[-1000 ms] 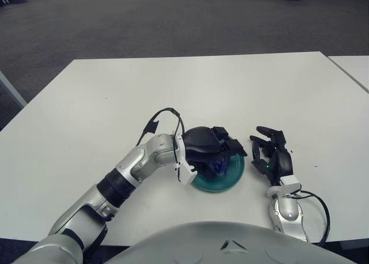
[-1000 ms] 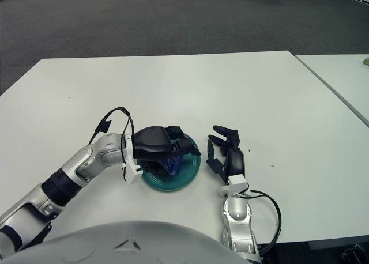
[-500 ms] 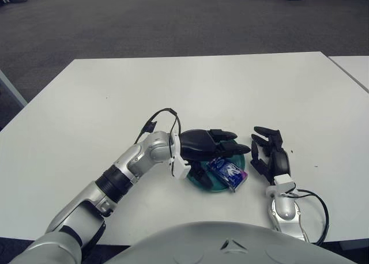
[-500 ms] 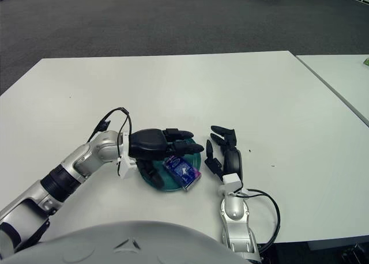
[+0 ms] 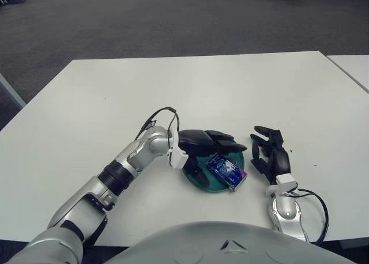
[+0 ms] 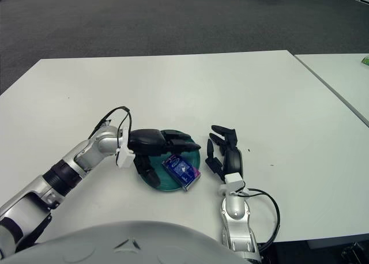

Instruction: Put the gum into the plate.

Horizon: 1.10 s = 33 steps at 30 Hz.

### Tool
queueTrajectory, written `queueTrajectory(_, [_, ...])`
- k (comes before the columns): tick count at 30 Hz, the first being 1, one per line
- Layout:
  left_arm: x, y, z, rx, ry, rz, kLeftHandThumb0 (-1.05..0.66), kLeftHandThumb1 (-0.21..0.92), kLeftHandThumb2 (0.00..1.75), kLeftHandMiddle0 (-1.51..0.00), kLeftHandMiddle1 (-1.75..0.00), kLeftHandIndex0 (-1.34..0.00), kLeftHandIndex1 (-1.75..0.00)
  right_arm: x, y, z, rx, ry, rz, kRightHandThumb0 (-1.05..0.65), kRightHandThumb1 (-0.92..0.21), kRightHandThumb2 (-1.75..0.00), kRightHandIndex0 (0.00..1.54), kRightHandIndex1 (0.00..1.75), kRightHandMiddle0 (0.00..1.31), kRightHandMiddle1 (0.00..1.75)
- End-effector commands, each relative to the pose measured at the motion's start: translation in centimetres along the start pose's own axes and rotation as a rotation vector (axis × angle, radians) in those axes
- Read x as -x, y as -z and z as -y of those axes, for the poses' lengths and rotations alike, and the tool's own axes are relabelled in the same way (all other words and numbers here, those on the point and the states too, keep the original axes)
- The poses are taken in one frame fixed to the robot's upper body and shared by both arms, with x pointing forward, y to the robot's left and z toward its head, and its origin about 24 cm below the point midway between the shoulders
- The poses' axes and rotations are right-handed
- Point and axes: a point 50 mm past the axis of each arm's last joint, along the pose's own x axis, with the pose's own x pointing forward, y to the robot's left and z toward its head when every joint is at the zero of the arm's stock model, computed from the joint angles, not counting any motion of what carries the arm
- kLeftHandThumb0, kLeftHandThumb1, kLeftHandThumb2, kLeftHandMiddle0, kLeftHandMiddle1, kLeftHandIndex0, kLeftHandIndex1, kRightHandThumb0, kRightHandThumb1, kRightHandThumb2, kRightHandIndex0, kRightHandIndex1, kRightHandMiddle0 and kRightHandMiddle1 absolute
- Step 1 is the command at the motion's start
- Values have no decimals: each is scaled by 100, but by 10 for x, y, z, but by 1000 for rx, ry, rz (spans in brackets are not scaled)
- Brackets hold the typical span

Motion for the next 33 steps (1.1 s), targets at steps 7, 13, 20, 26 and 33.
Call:
queueTrajectory(7, [29,12,-7,300,-321,-105,-105,92,48,0,0,0,0,23,36,2,-32,2,-210,-45,-74,-81,55,78,9,114])
queueTrajectory(13, [38,27,14,476,-599,-162,-105,92,74,0,0,0,0,23,36,2,-41,4,-212,-39,-65,-92,58,94,12,119])
queueTrajectory(20, [51,26,40,855,-1057,-241,-104,92,96,-15,-2,0,-34,24,35,4,-38,11,-215,22,-87,-42,45,141,11,124])
queueTrajectory(26, [58,25,64,997,-1158,-352,-97,92,99,-31,-8,0,-68,26,35,4,-30,11,-224,33,-92,-33,42,150,10,124])
queueTrajectory(33, [61,34,79,1031,-1184,-414,-87,92,99,-39,-32,-4,-105,26,36,3,-28,6,-229,34,-92,-31,42,150,9,124])
